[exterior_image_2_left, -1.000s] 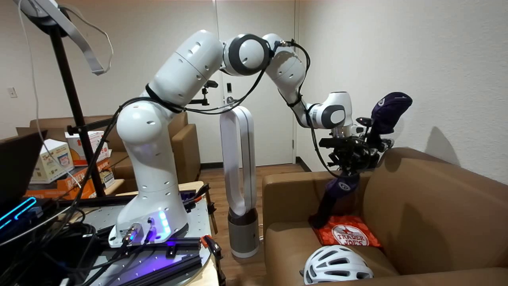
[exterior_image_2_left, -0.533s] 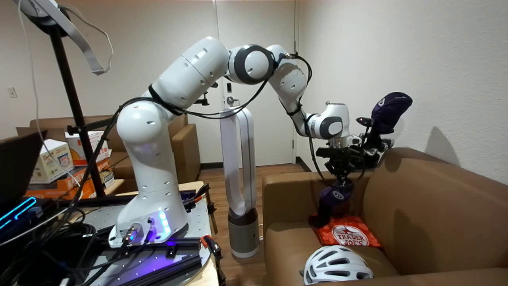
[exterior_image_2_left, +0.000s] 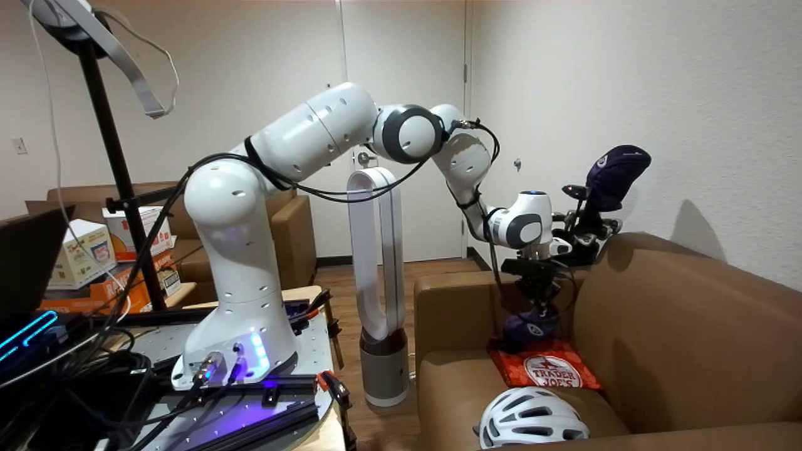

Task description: Remove the cover from the golf club and put it on the sofa

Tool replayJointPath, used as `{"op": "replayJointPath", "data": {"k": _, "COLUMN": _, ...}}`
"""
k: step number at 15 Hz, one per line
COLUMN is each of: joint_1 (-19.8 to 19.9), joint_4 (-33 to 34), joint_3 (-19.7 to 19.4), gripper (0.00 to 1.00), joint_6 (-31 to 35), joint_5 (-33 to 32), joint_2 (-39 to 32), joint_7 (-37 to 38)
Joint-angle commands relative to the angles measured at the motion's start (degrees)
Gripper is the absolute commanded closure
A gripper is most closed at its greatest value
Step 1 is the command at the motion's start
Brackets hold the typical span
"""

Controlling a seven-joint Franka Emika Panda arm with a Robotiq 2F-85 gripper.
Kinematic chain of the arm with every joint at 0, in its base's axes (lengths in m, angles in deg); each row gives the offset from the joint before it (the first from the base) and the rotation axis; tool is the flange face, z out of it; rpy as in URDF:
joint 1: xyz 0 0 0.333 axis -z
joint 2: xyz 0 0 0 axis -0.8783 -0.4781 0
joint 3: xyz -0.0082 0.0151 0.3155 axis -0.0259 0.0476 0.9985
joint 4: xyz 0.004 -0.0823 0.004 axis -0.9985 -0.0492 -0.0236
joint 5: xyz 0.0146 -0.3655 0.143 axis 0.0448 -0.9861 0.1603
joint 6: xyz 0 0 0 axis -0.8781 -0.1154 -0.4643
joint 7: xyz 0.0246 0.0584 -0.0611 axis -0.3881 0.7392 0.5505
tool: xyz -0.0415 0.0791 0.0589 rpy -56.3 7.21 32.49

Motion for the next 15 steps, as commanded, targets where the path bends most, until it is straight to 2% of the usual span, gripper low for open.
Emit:
{"op": "replayJointPath", "data": {"k": 1, "joint_1": -0.6, "joint_4": 5.1, "joint_3": -0.8, "gripper": 0.93, "joint_6": 0.3, "joint_5": -0.5, "joint_2": -5.0, "joint_7": 1.2}}
{"op": "replayJointPath", "data": {"k": 8, "joint_1": 0.1, "joint_4": 12.1, "joint_3": 1.4, "gripper": 0.93, "joint_6": -1.3, "joint_5": 0.6, "joint_2": -12.0, "joint_7": -0.6}}
{"op": "replayJointPath", "data": {"k": 9, "joint_1": 0.0, "joint_4": 12.8, "joint_3": 1.6, "gripper": 0.69, "joint_6": -1.3, "joint_5": 0.7, "joint_2": -12.3, "joint_7": -0.6}}
{"op": "replayJointPath", "data": {"k": 11, "joint_1": 0.0, "joint_4": 13.9, "joint_3": 1.8, "gripper": 0.63, "joint_6": -0.9, "joint_5": 0.7, "joint_2": -12.5, "joint_7": -0.5}}
{"op": "replayJointPath", "data": {"k": 15, "joint_1": 0.3, "joint_4": 13.8, "joint_3": 2.1, "gripper": 0.37, "joint_6": -1.4, "joint_5": 0.9, "joint_2": -10.4, "joint_7": -0.5}}
